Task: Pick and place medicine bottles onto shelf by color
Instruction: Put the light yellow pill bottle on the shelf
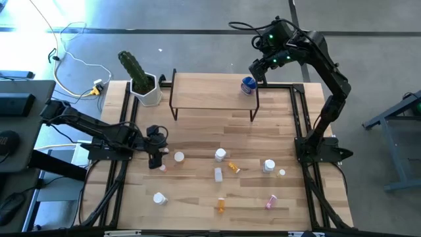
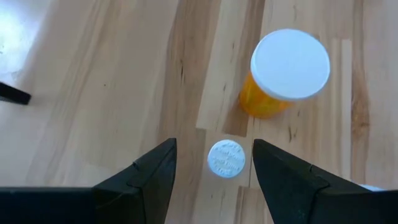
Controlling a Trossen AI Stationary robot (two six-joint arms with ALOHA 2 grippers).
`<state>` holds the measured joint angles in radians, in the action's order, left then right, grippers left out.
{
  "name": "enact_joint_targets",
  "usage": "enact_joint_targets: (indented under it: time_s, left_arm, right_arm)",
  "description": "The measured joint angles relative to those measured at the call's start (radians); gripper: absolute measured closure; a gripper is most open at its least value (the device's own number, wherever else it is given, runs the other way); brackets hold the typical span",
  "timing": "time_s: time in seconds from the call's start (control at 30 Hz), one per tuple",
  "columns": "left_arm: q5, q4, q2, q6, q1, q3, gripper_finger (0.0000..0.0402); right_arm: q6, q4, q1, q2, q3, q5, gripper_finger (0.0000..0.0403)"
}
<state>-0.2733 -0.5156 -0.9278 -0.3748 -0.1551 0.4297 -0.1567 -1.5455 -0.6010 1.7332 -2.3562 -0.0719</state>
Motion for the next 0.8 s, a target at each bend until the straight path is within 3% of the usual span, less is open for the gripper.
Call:
enact_joint_targets:
  time_s: [0.27, 0.8]
  left_arm:
    - [0.000, -0.002, -0.042, 0.000, 0.000, 0.000, 0.0210]
    - [0.000, -0.003, -0.048, 0.011, 0.000, 0.000, 0.0327]
  right_arm:
    - [0.000, 0.000, 0.000, 0.000, 0.000, 0.000, 0.0174]
    - [0.000, 0.000, 0.000, 0.000, 0.000, 0.000, 0.0174]
